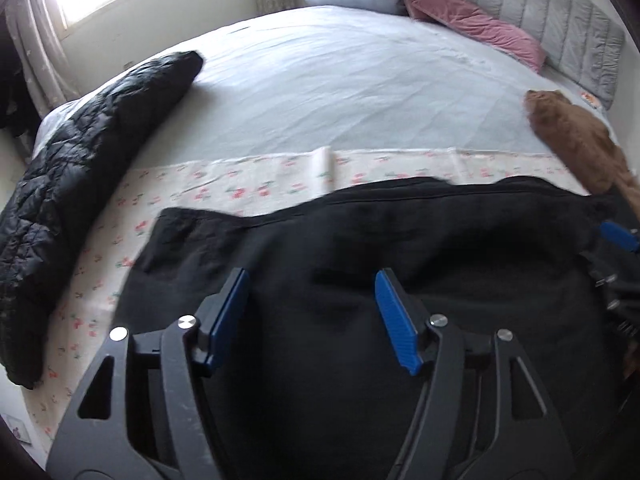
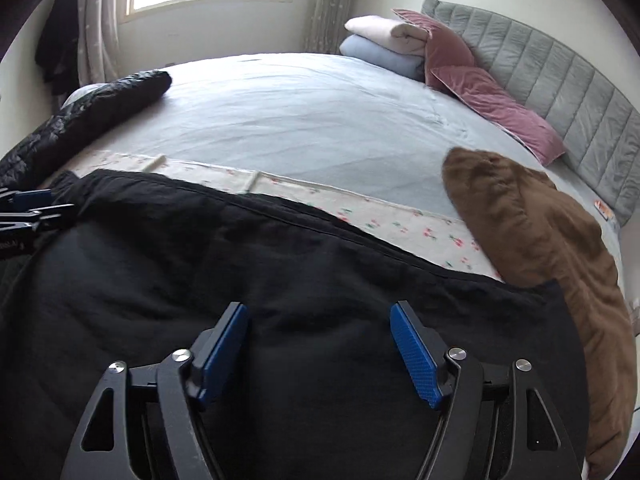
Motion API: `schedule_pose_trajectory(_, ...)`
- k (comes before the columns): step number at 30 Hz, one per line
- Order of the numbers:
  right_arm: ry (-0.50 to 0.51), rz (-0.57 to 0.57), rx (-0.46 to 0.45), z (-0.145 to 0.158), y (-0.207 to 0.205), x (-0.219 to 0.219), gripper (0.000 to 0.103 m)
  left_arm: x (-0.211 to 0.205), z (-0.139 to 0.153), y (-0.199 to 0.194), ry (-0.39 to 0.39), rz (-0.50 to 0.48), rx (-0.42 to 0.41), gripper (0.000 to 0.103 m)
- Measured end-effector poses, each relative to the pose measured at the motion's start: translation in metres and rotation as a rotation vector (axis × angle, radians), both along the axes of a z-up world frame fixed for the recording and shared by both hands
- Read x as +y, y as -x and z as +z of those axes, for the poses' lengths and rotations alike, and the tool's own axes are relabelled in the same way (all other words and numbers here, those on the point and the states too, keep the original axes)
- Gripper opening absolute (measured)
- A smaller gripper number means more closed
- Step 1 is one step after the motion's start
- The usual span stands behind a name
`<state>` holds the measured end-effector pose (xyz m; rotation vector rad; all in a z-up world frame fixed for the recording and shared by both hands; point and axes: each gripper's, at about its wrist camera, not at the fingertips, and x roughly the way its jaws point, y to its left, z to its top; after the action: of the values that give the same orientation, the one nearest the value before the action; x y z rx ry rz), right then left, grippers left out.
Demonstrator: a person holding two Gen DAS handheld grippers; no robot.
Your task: Fold large clothes
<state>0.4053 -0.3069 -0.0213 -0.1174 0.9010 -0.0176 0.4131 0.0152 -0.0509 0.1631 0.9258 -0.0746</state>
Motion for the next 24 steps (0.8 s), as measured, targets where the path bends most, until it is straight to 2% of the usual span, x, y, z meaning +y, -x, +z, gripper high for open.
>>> schedule_pose_trajectory(2,0.006,-0.143,0.049,-0.011,-0.005,-0.067,0.081,0.041,-0.015,-0.009,-0.165,0.067,0.009,0.068)
schedule_pose_trajectory(3,0.005,-0.226,0.084,-0.019,-0.005,-0.106,0.081,0.061,-0.021,-0.013,-0.182,0.082,0.031,0.071)
schedule_pose_trajectory(4,-0.04,-0.298,0.111,-0.025,-0.001,-0.143,0.081,0.081,-0.025,-0.016,-0.183,0.113,0.051,0.072)
schedule_pose_trajectory(5,-0.078,-0.369,0.122,-0.027,0.005,-0.171,0.081,0.098,-0.027,-0.019,-0.208,0.161,0.067,0.072)
schedule_pose_trajectory(7,-0.111,-0.511,0.137,-0.024,0.022,-0.215,0.081,0.116,-0.023,-0.02,-0.238,0.191,0.072,0.071)
schedule_pose_trajectory(9,-0.112,-0.518,0.111,-0.011,0.037,-0.227,0.081,0.118,-0.01,-0.011,-0.289,0.206,0.045,0.068)
schedule_pose_trajectory(12,-0.098,-0.436,0.046,0.02,0.058,-0.204,0.082,0.096,0.025,0.027,-0.22,0.129,-0.039,0.069)
schedule_pose_trajectory(14,-0.106,-0.345,0.006,0.041,0.077,-0.167,0.082,0.067,0.045,0.061,-0.147,0.048,-0.086,0.071)
schedule_pose_trajectory(16,-0.128,-0.24,-0.017,0.052,0.098,-0.122,0.083,0.035,0.056,0.1,-0.07,-0.046,-0.096,0.084)
schedule_pose_trajectory(17,-0.131,-0.174,-0.017,0.054,0.109,-0.096,0.084,0.022,0.057,0.116,-0.041,-0.09,-0.092,0.085)
schedule_pose_trajectory(20,-0.144,-0.009,-0.006,0.044,0.141,-0.027,0.086,-0.011,0.047,0.16,0.025,-0.196,-0.06,0.085)
schedule_pose_trajectory(22,-0.166,0.045,0.027,0.027,0.158,0.002,0.086,-0.018,0.035,0.178,0.052,-0.21,-0.044,0.085)
schedule_pose_trajectory(24,-0.166,0.058,0.06,0.009,0.17,0.013,0.086,-0.008,0.023,0.191,0.041,-0.185,-0.049,0.085)
